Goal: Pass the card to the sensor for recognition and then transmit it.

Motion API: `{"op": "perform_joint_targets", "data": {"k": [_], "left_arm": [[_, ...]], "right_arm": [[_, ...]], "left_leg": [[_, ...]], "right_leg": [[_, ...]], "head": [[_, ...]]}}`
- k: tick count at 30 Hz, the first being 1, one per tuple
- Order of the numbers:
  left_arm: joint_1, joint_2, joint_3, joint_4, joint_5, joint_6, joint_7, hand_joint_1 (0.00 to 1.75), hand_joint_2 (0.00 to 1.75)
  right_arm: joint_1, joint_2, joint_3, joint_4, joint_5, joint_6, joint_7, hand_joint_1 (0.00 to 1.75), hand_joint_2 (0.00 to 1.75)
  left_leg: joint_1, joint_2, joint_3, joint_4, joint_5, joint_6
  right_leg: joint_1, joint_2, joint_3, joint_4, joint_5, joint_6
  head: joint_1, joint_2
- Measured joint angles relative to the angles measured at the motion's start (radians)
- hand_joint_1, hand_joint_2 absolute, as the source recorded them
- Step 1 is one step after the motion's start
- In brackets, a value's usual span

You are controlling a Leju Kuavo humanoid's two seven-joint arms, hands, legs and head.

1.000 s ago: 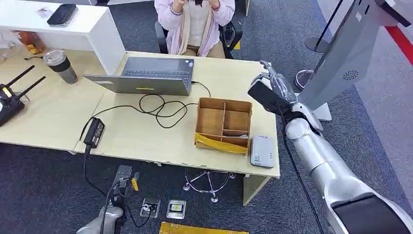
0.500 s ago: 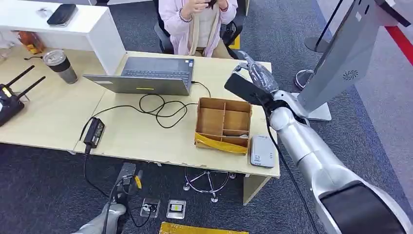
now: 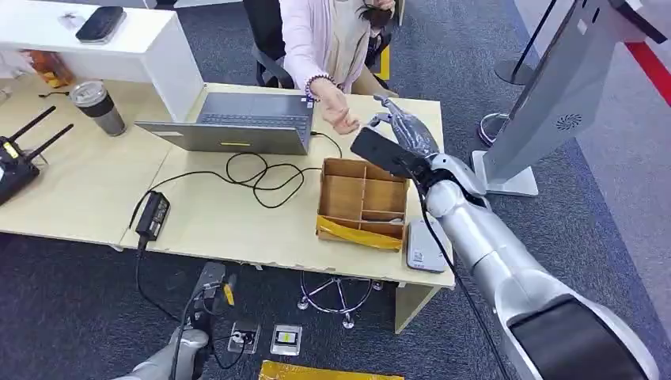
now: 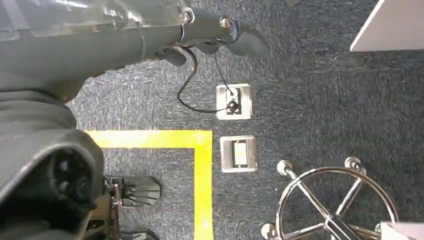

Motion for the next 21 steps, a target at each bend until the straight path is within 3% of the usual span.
{"op": "perform_joint_targets", "data": {"k": [10, 18, 20, 21], "left_arm": [[-0.012, -0.013, -0.004, 0.000, -0.009, -0.025, -0.055, 0.00, 0.00], [-0.016, -0.018, -0.001, 0.000, 0.040, -0.080, -0.038, 0.00, 0.00], [-0.009, -0.023, 0.003, 0.000, 0.061, -0.103, -0.011, 0.00, 0.00], [-0.002, -0.025, 0.006, 0.000, 0.068, -0.099, 0.000, 0.00, 0.00]], "right_arm": [[0.013, 0.004, 0.001, 0.014, 0.002, 0.002, 0.011, 1.75, 1.75], [0.022, 0.005, 0.002, 0.016, 0.013, 0.011, 0.020, 1.75, 1.75], [0.022, 0.005, 0.007, 0.018, 0.021, 0.014, 0.024, 1.75, 1.75], [0.022, 0.005, 0.008, 0.018, 0.023, 0.016, 0.025, 1.31, 1.75]], "left_leg": [[0.000, 0.000, 0.000, 0.000, 0.000, 0.000], [0.000, 0.000, -0.001, 0.000, 0.000, 0.000], [0.000, 0.000, -0.001, 0.000, 0.000, 0.000], [0.000, 0.001, -0.001, 0.000, 0.000, 0.000]], "right_leg": [[0.000, 0.001, 0.000, 0.000, 0.000, 0.000], [0.000, 0.001, -0.001, 0.000, 0.000, 0.000], [0.000, 0.001, -0.001, 0.000, 0.000, 0.000], [0.000, 0.001, -0.001, 0.000, 0.000, 0.000]], "head": [[0.000, 0.000], [0.000, 0.000], [0.000, 0.000], [0.000, 0.000]]}}
